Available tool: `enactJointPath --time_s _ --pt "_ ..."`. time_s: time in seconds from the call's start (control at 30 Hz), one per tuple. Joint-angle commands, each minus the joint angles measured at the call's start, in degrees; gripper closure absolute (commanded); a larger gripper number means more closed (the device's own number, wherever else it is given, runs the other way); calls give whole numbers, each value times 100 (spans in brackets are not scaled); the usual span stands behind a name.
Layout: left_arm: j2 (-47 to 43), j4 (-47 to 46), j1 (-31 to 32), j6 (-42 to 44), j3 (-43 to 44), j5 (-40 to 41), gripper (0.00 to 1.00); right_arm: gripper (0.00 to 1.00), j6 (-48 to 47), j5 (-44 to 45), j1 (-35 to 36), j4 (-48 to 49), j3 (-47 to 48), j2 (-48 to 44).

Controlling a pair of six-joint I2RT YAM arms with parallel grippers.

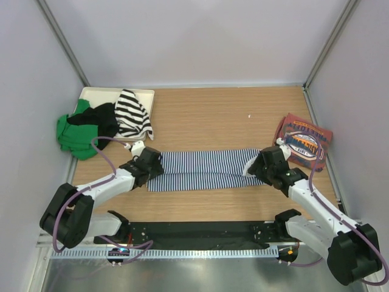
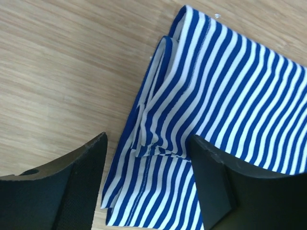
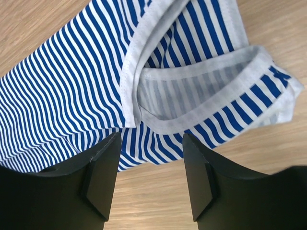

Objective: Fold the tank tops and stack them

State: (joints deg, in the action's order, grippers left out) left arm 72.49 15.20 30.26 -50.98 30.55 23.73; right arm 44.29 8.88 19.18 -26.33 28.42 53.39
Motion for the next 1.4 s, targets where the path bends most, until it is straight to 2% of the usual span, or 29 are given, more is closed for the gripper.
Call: enactJointPath --time_s 0.0,0.23,0.33,0.4,0.5,0.53,0.6,0.63,0.73,0.83,0.93,1.0,1.03,1.1,1.13,1.17,1.23,1.27,1.33,1.37 --pt "99 -482 6 -17 66 -17 31 40 579 324 7 -565 84 -389" --pt "450 -712 6 -43 13 62 65 40 1239 448 16 -1006 -108 -583" --pt "591 -738 6 -26 39 71 79 41 1433 360 7 -761 -380 -584" --pt "643 -747 6 -26 48 62 84 41 1503 438 7 -505 -452 -470" --pt "653 -721 6 -8 48 53 94 44 1495 509 -2 -224 -435 -31" --pt "609 -659 6 -17 48 45 98 48 1468 544 7 -93 -347 92" --pt "530 -606 6 -43 22 36 99 54 1390 597 7 30 -241 496" --pt "434 -563 6 -61 4 1 100 62 1311 588 7 257 -128 654" --pt "249 -544 6 -175 -136 -218 100 76 1127 658 -2 539 205 1182" --pt "73 -562 15 -324 -321 -438 100 86 846 729 -46 741 697 1788" --pt "-7 -650 138 -438 -488 -544 100 92 538 230 -212 1127 1250 2576" --pt "-33 -650 339 -500 -567 -579 100 92 203 -393 -379 1340 1568 2991" --pt "-33 -694 410 -570 -585 -606 100 96 150 -553 -423 1462 1952 3481" --pt "28 -729 708 -632 -629 -789 100 97 -113 -1009 -511 1543 2411 4010" --pt "55 -729 822 -650 -620 -825 100 98 -157 -1238 -546 1508 2970 4274" --pt "72 -720 1093 -693 -629 -834 100 98 -210 -1379 -556 1455 3272 4842" --pt "142 -712 1384 -913 -638 -843 100 98 -351 -1712 -564 1211 4264 5373" --pt "169 -720 1760 -1027 -646 -826 100 98 -386 -1836 -564 1139 4598 5923" --pt "291 -720 2192 -1396 -577 -668 100 97 -456 -2292 -564 1068 5495 6462" --pt "362 -703 2673 -1510 -506 -589 100 97 -457 -2417 -556 1051 5794 6935"
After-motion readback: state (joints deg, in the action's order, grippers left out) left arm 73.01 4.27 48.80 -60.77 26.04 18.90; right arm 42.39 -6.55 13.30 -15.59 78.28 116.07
